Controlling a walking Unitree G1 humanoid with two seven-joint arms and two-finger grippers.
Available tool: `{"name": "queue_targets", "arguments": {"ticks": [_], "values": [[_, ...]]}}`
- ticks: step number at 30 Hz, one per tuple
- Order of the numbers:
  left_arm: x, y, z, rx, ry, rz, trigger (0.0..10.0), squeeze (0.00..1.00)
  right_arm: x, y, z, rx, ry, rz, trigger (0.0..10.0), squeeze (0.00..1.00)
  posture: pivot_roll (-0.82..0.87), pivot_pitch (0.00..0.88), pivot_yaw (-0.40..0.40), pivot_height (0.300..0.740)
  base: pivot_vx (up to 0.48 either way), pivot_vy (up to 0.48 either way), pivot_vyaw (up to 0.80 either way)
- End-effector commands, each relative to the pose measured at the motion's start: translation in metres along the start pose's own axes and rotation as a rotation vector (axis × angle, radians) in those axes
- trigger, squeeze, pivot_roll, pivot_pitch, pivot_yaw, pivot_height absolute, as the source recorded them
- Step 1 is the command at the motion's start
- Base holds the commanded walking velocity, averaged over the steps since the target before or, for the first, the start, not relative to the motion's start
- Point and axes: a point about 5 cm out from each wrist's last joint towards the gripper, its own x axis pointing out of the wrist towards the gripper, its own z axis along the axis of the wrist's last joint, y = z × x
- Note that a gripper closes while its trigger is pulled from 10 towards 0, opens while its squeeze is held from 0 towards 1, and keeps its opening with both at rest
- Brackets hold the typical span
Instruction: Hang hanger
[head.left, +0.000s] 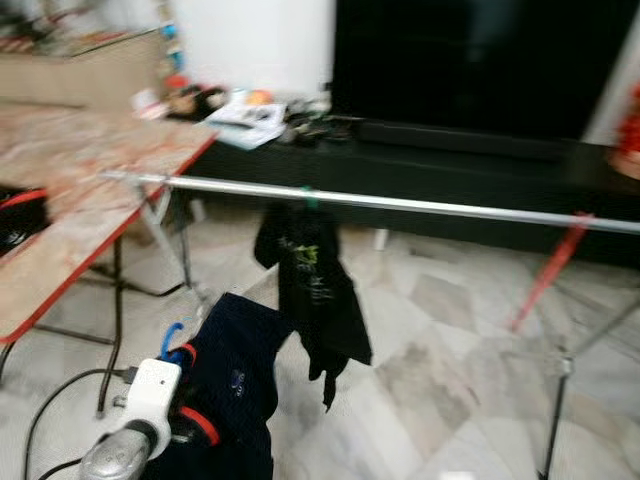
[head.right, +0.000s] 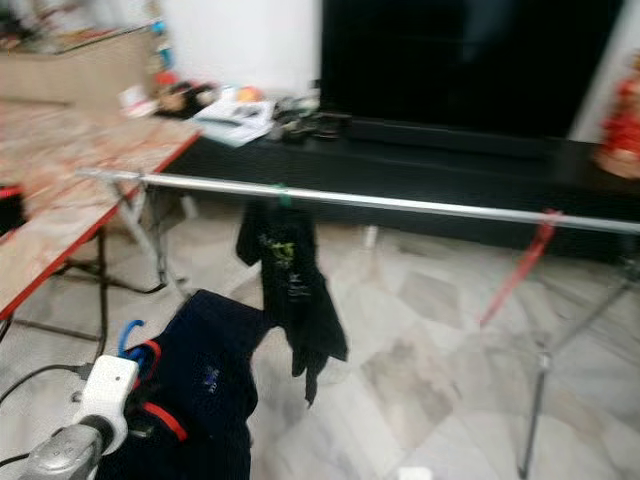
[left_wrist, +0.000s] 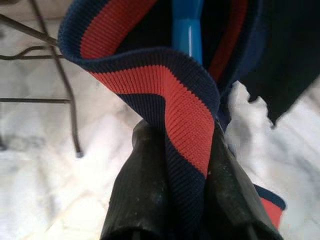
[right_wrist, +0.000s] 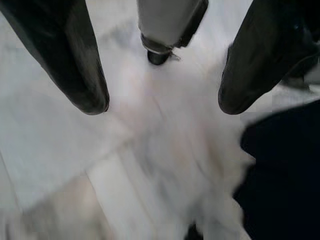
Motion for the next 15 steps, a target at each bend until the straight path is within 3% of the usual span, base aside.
{"name": "queue_targets", "arguments": {"ticks": [1, 13, 15], "values": [[0.003, -0.003, 0.011, 0.005, -0.046, 0.000, 10.0, 0.00, -0.002, -0.011, -0.009, -0.002, 0.030, -0.021, 10.0, 0.00, 0.15, 0.000, 0.013, 0.740, 0.281, 0.000, 0.42], [0.001, -0.019, 0.011, 0.012, -0.072, -0.052, 10.0, 0.00, -0.006, -0.023, -0.025, 0.109, 0.037, -0.075, 10.0, 0.00, 0.18, 0.000, 0.017, 0.740, 0.000, 0.000, 0.00], [0.001, -0.022, 0.012, 0.025, -0.075, -0.066, 10.0, 0.00, -0.007, -0.025, -0.026, 0.135, 0.036, -0.095, 10.0, 0.00, 0.17, 0.000, 0.023, 0.740, 0.000, -0.315, 0.00]]}}
